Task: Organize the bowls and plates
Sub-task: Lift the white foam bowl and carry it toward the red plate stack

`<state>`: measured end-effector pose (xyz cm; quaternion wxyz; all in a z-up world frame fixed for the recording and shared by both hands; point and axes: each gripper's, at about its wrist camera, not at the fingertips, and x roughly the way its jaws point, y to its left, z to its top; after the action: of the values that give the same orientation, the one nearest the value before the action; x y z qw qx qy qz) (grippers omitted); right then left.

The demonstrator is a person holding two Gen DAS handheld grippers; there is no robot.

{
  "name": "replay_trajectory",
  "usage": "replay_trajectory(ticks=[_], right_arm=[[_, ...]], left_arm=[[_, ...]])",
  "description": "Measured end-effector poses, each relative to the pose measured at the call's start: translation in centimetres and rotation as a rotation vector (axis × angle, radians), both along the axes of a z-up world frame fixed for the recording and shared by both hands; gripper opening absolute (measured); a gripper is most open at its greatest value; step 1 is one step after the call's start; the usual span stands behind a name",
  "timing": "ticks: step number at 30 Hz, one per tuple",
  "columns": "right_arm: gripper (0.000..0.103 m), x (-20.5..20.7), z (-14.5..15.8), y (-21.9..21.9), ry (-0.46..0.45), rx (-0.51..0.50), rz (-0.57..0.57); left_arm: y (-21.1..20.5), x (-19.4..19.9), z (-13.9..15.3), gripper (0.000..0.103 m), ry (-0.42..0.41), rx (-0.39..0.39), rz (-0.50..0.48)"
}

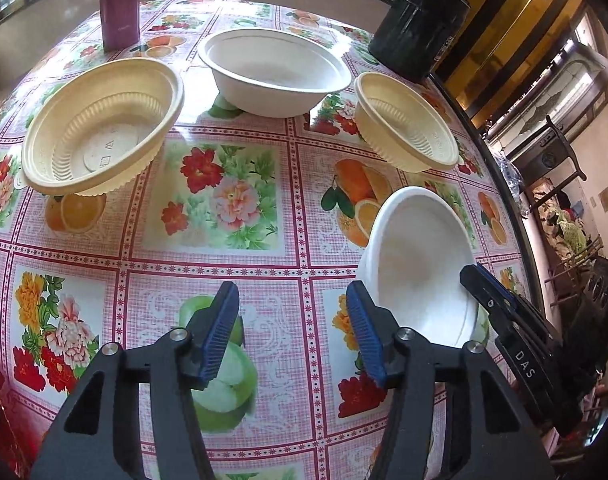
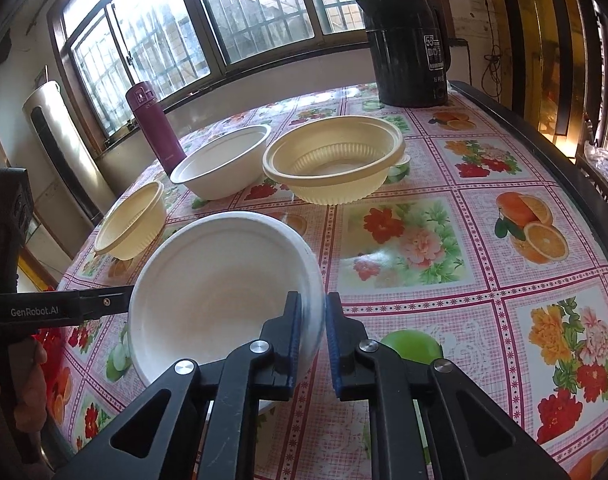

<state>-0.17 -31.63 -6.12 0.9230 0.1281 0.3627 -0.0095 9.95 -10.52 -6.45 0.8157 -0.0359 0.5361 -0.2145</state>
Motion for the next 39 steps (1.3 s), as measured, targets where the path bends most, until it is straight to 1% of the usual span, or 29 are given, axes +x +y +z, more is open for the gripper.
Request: replay_trajectory(ticks=[3,4,6,9,13,14,15,16,19,22,23,24,25,28,30,34,36,39], right_arm=[[0.013,0.0,0.0,0.0,-0.004,-0.006,0.002],[0.012,0.1,-0.1,0.0,0.004,-0.004,0.002],[0.013,0.4,-0.5,-0.1,0.026,0.0,-0.007],[0.013,0.5,-0.7,-0.5,0.033,0.017,-0.014],[0.013,0.4,-0.6,-0.3,0.028,0.015,-0.012],[0.013,0.4,-0.6,-0.3,0.027,0.015,-0.011],[0.013,0.3,-0.6,-0.2,0.027,0.017,-0.009],[0.013,0.3,-0.6,-0.2,0.026,0.021,-0.006],[0.013,0.3,-0.5,-0.1,0.024,0.026,-0.003],[0.013,0.3,-0.6,-0.2,0.028,0.032,-0.006],[0.013,0.3,-0.6,-0.3,0.03,0.034,-0.006],[0.013,0.3,-0.6,-0.3,0.032,0.037,-0.005],[0.013,0.4,-0.7,-0.3,0.034,0.041,-0.005],[0.013,0.4,-0.6,-0.3,0.03,0.059,0.01],[0.013,0.4,-0.6,-0.2,0.027,0.058,0.012],[0.013,0.3,-0.5,-0.2,0.02,0.076,0.019],[0.013,0.2,-0.4,-0.1,0.016,0.097,0.029],[0.012,0.1,-0.2,0.4,0.006,0.096,0.039]], left_arm=[[0.4,0.3,-0.4,0.055,0.039,-0.029,-0.002],[0.6,0.4,-0.5,0.058,0.049,-0.038,-0.005],[1.0,0.5,-0.4,0.06,0.063,-0.058,-0.004],[1.5,0.5,0.3,0.06,0.063,-0.087,-0.004],[1.5,0.1,2.0,0.061,0.039,-0.108,-0.021],[1.3,0.0,2.5,0.062,0.024,-0.104,-0.026],[0.9,-0.1,2.7,0.068,0.011,-0.094,-0.03],[0.3,-0.1,2.8,0.07,0.006,-0.088,-0.036],[-1.2,0.0,2.2,0.07,0.019,-0.069,-0.058],[-1.8,0.4,1.2,0.069,0.024,-0.049,-0.054],[-1.8,0.5,1.0,0.064,0.02,-0.037,-0.05],[-1.9,0.5,0.8,0.046,0.014,-0.027,-0.05],[-1.9,0.5,0.7,0.035,0.014,-0.022,-0.056],[-2.3,0.0,0.6,0.022,-0.001,-0.012,-0.073],[-2.5,-0.3,0.7,0.016,-0.011,-0.012,-0.081],[-2.7,-0.5,0.6,0.009,-0.022,0.004,-0.091],[-2.5,-0.6,0.5,0.008,-0.024,0.009,-0.087],[-1.9,-0.8,0.6,0.008,-0.032,0.01,-0.081]])
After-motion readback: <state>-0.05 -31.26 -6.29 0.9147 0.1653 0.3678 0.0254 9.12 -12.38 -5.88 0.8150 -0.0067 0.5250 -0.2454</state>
